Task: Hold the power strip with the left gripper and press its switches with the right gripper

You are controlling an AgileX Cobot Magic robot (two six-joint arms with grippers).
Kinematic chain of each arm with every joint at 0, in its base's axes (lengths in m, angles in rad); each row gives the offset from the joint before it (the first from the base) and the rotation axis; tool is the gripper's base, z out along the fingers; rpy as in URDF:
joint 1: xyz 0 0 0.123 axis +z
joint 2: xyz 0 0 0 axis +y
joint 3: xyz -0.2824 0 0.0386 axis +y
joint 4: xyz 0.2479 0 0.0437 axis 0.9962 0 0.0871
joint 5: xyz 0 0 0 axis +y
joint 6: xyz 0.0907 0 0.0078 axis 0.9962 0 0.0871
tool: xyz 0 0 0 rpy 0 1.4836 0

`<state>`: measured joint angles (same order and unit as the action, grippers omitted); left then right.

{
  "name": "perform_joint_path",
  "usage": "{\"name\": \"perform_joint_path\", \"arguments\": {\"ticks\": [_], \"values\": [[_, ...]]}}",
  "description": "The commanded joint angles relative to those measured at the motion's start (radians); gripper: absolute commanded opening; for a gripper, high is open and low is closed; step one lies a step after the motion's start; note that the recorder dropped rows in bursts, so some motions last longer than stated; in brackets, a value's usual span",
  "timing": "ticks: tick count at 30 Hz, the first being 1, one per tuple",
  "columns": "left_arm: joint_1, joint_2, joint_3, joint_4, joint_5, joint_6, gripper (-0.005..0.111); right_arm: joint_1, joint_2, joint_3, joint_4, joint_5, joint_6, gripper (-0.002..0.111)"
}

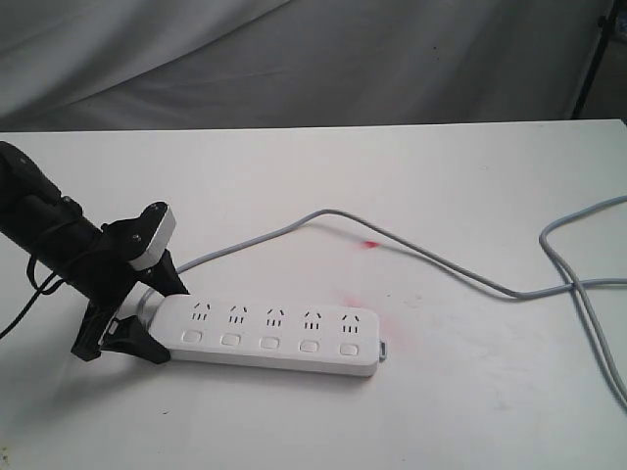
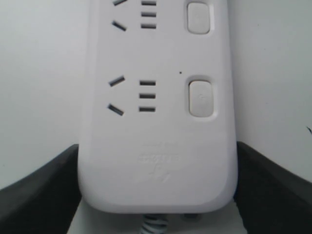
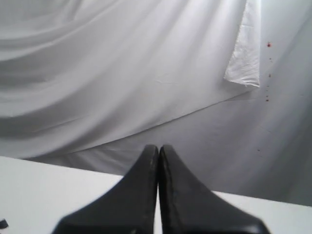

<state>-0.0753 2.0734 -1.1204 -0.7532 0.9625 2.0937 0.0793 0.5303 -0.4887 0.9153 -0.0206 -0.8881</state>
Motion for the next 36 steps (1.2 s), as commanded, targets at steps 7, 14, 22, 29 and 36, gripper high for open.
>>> {"name": "perform_joint_path", "arguments": {"ticks": [7,14,22,29,36], "values": [[-0.006,-0.002,0.004,0.003,0.002,0.0,0.0,-0.205,-0.253,0.157,-0.265,0.269,0.202,0.0],[-0.006,-0.002,0.004,0.003,0.002,0.0,0.0,-0.281,-0.395,0.229,-0.33,0.273,0.358,0.0],[-0.006,-0.002,0.004,0.003,0.002,0.0,0.0,-0.301,-0.456,0.329,-0.405,0.272,0.452,0.0],[-0.006,-0.002,0.004,0.003,0.002,0.0,0.0,-0.301,-0.456,0.329,-0.456,0.299,0.543,0.0],[-0.006,-0.002,0.004,0.003,0.002,0.0,0.0,-0.301,-0.518,0.329,-0.707,0.34,0.678,0.0]]}}
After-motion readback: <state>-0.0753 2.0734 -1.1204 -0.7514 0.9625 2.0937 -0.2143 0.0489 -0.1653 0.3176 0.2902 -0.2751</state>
